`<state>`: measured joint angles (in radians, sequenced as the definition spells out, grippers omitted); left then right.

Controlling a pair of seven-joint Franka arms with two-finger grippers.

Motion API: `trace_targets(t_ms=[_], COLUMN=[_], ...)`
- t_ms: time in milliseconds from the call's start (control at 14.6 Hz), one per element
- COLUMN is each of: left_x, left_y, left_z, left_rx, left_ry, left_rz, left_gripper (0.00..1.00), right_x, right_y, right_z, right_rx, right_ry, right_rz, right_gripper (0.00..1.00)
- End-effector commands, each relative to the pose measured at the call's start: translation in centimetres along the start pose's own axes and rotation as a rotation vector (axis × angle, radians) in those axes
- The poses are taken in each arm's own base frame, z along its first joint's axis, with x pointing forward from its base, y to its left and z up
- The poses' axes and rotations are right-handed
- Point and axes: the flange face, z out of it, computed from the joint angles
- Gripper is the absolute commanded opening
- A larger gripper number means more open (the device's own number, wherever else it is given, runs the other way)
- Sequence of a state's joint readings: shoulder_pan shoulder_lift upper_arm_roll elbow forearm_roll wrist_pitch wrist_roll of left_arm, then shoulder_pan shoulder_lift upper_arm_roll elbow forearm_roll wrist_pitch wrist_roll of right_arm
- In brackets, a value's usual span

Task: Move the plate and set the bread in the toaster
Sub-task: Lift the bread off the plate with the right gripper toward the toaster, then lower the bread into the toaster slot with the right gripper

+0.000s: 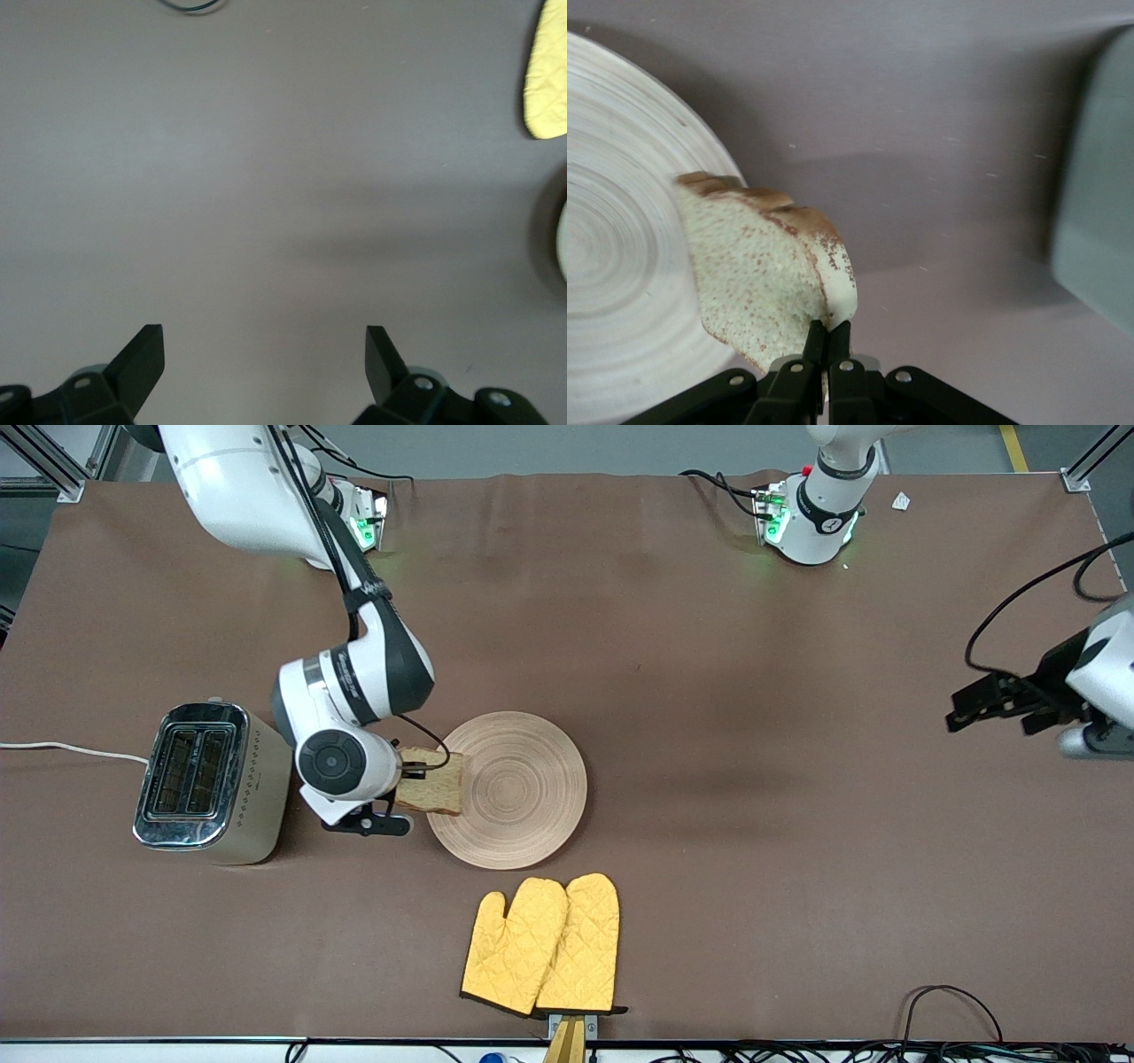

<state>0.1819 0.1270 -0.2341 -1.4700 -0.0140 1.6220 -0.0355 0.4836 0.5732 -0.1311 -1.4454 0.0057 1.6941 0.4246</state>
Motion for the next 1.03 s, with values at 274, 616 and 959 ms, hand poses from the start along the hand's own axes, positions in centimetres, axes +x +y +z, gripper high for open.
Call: trace_targets(t_ms=[274, 616, 959], left_x=[-4.7, -5.2, -6.1], left_y=[-0.8, -0.4, 0.6], left_z=[-4.1, -4.8, -4.7], left_rx=[0.095, 0.087, 0.092], left_ry=[-0.048, -0.036, -0.042], left_rz=[-0.023, -0.015, -0.037], left_gripper=[1.0, 1.0, 1.0], right_x=[-1.5, -3.1, -1.5], right_y=[7.6, 6.5, 11.6], right_z=[-9.6, -10.3, -9.0], right_rx=[-0.253, -0.649, -0.73], right_ry=[0.074, 0.19, 0.089], right_rz=[0.135, 0.224, 0.195], right_gripper=[0.0, 0.0, 0.0])
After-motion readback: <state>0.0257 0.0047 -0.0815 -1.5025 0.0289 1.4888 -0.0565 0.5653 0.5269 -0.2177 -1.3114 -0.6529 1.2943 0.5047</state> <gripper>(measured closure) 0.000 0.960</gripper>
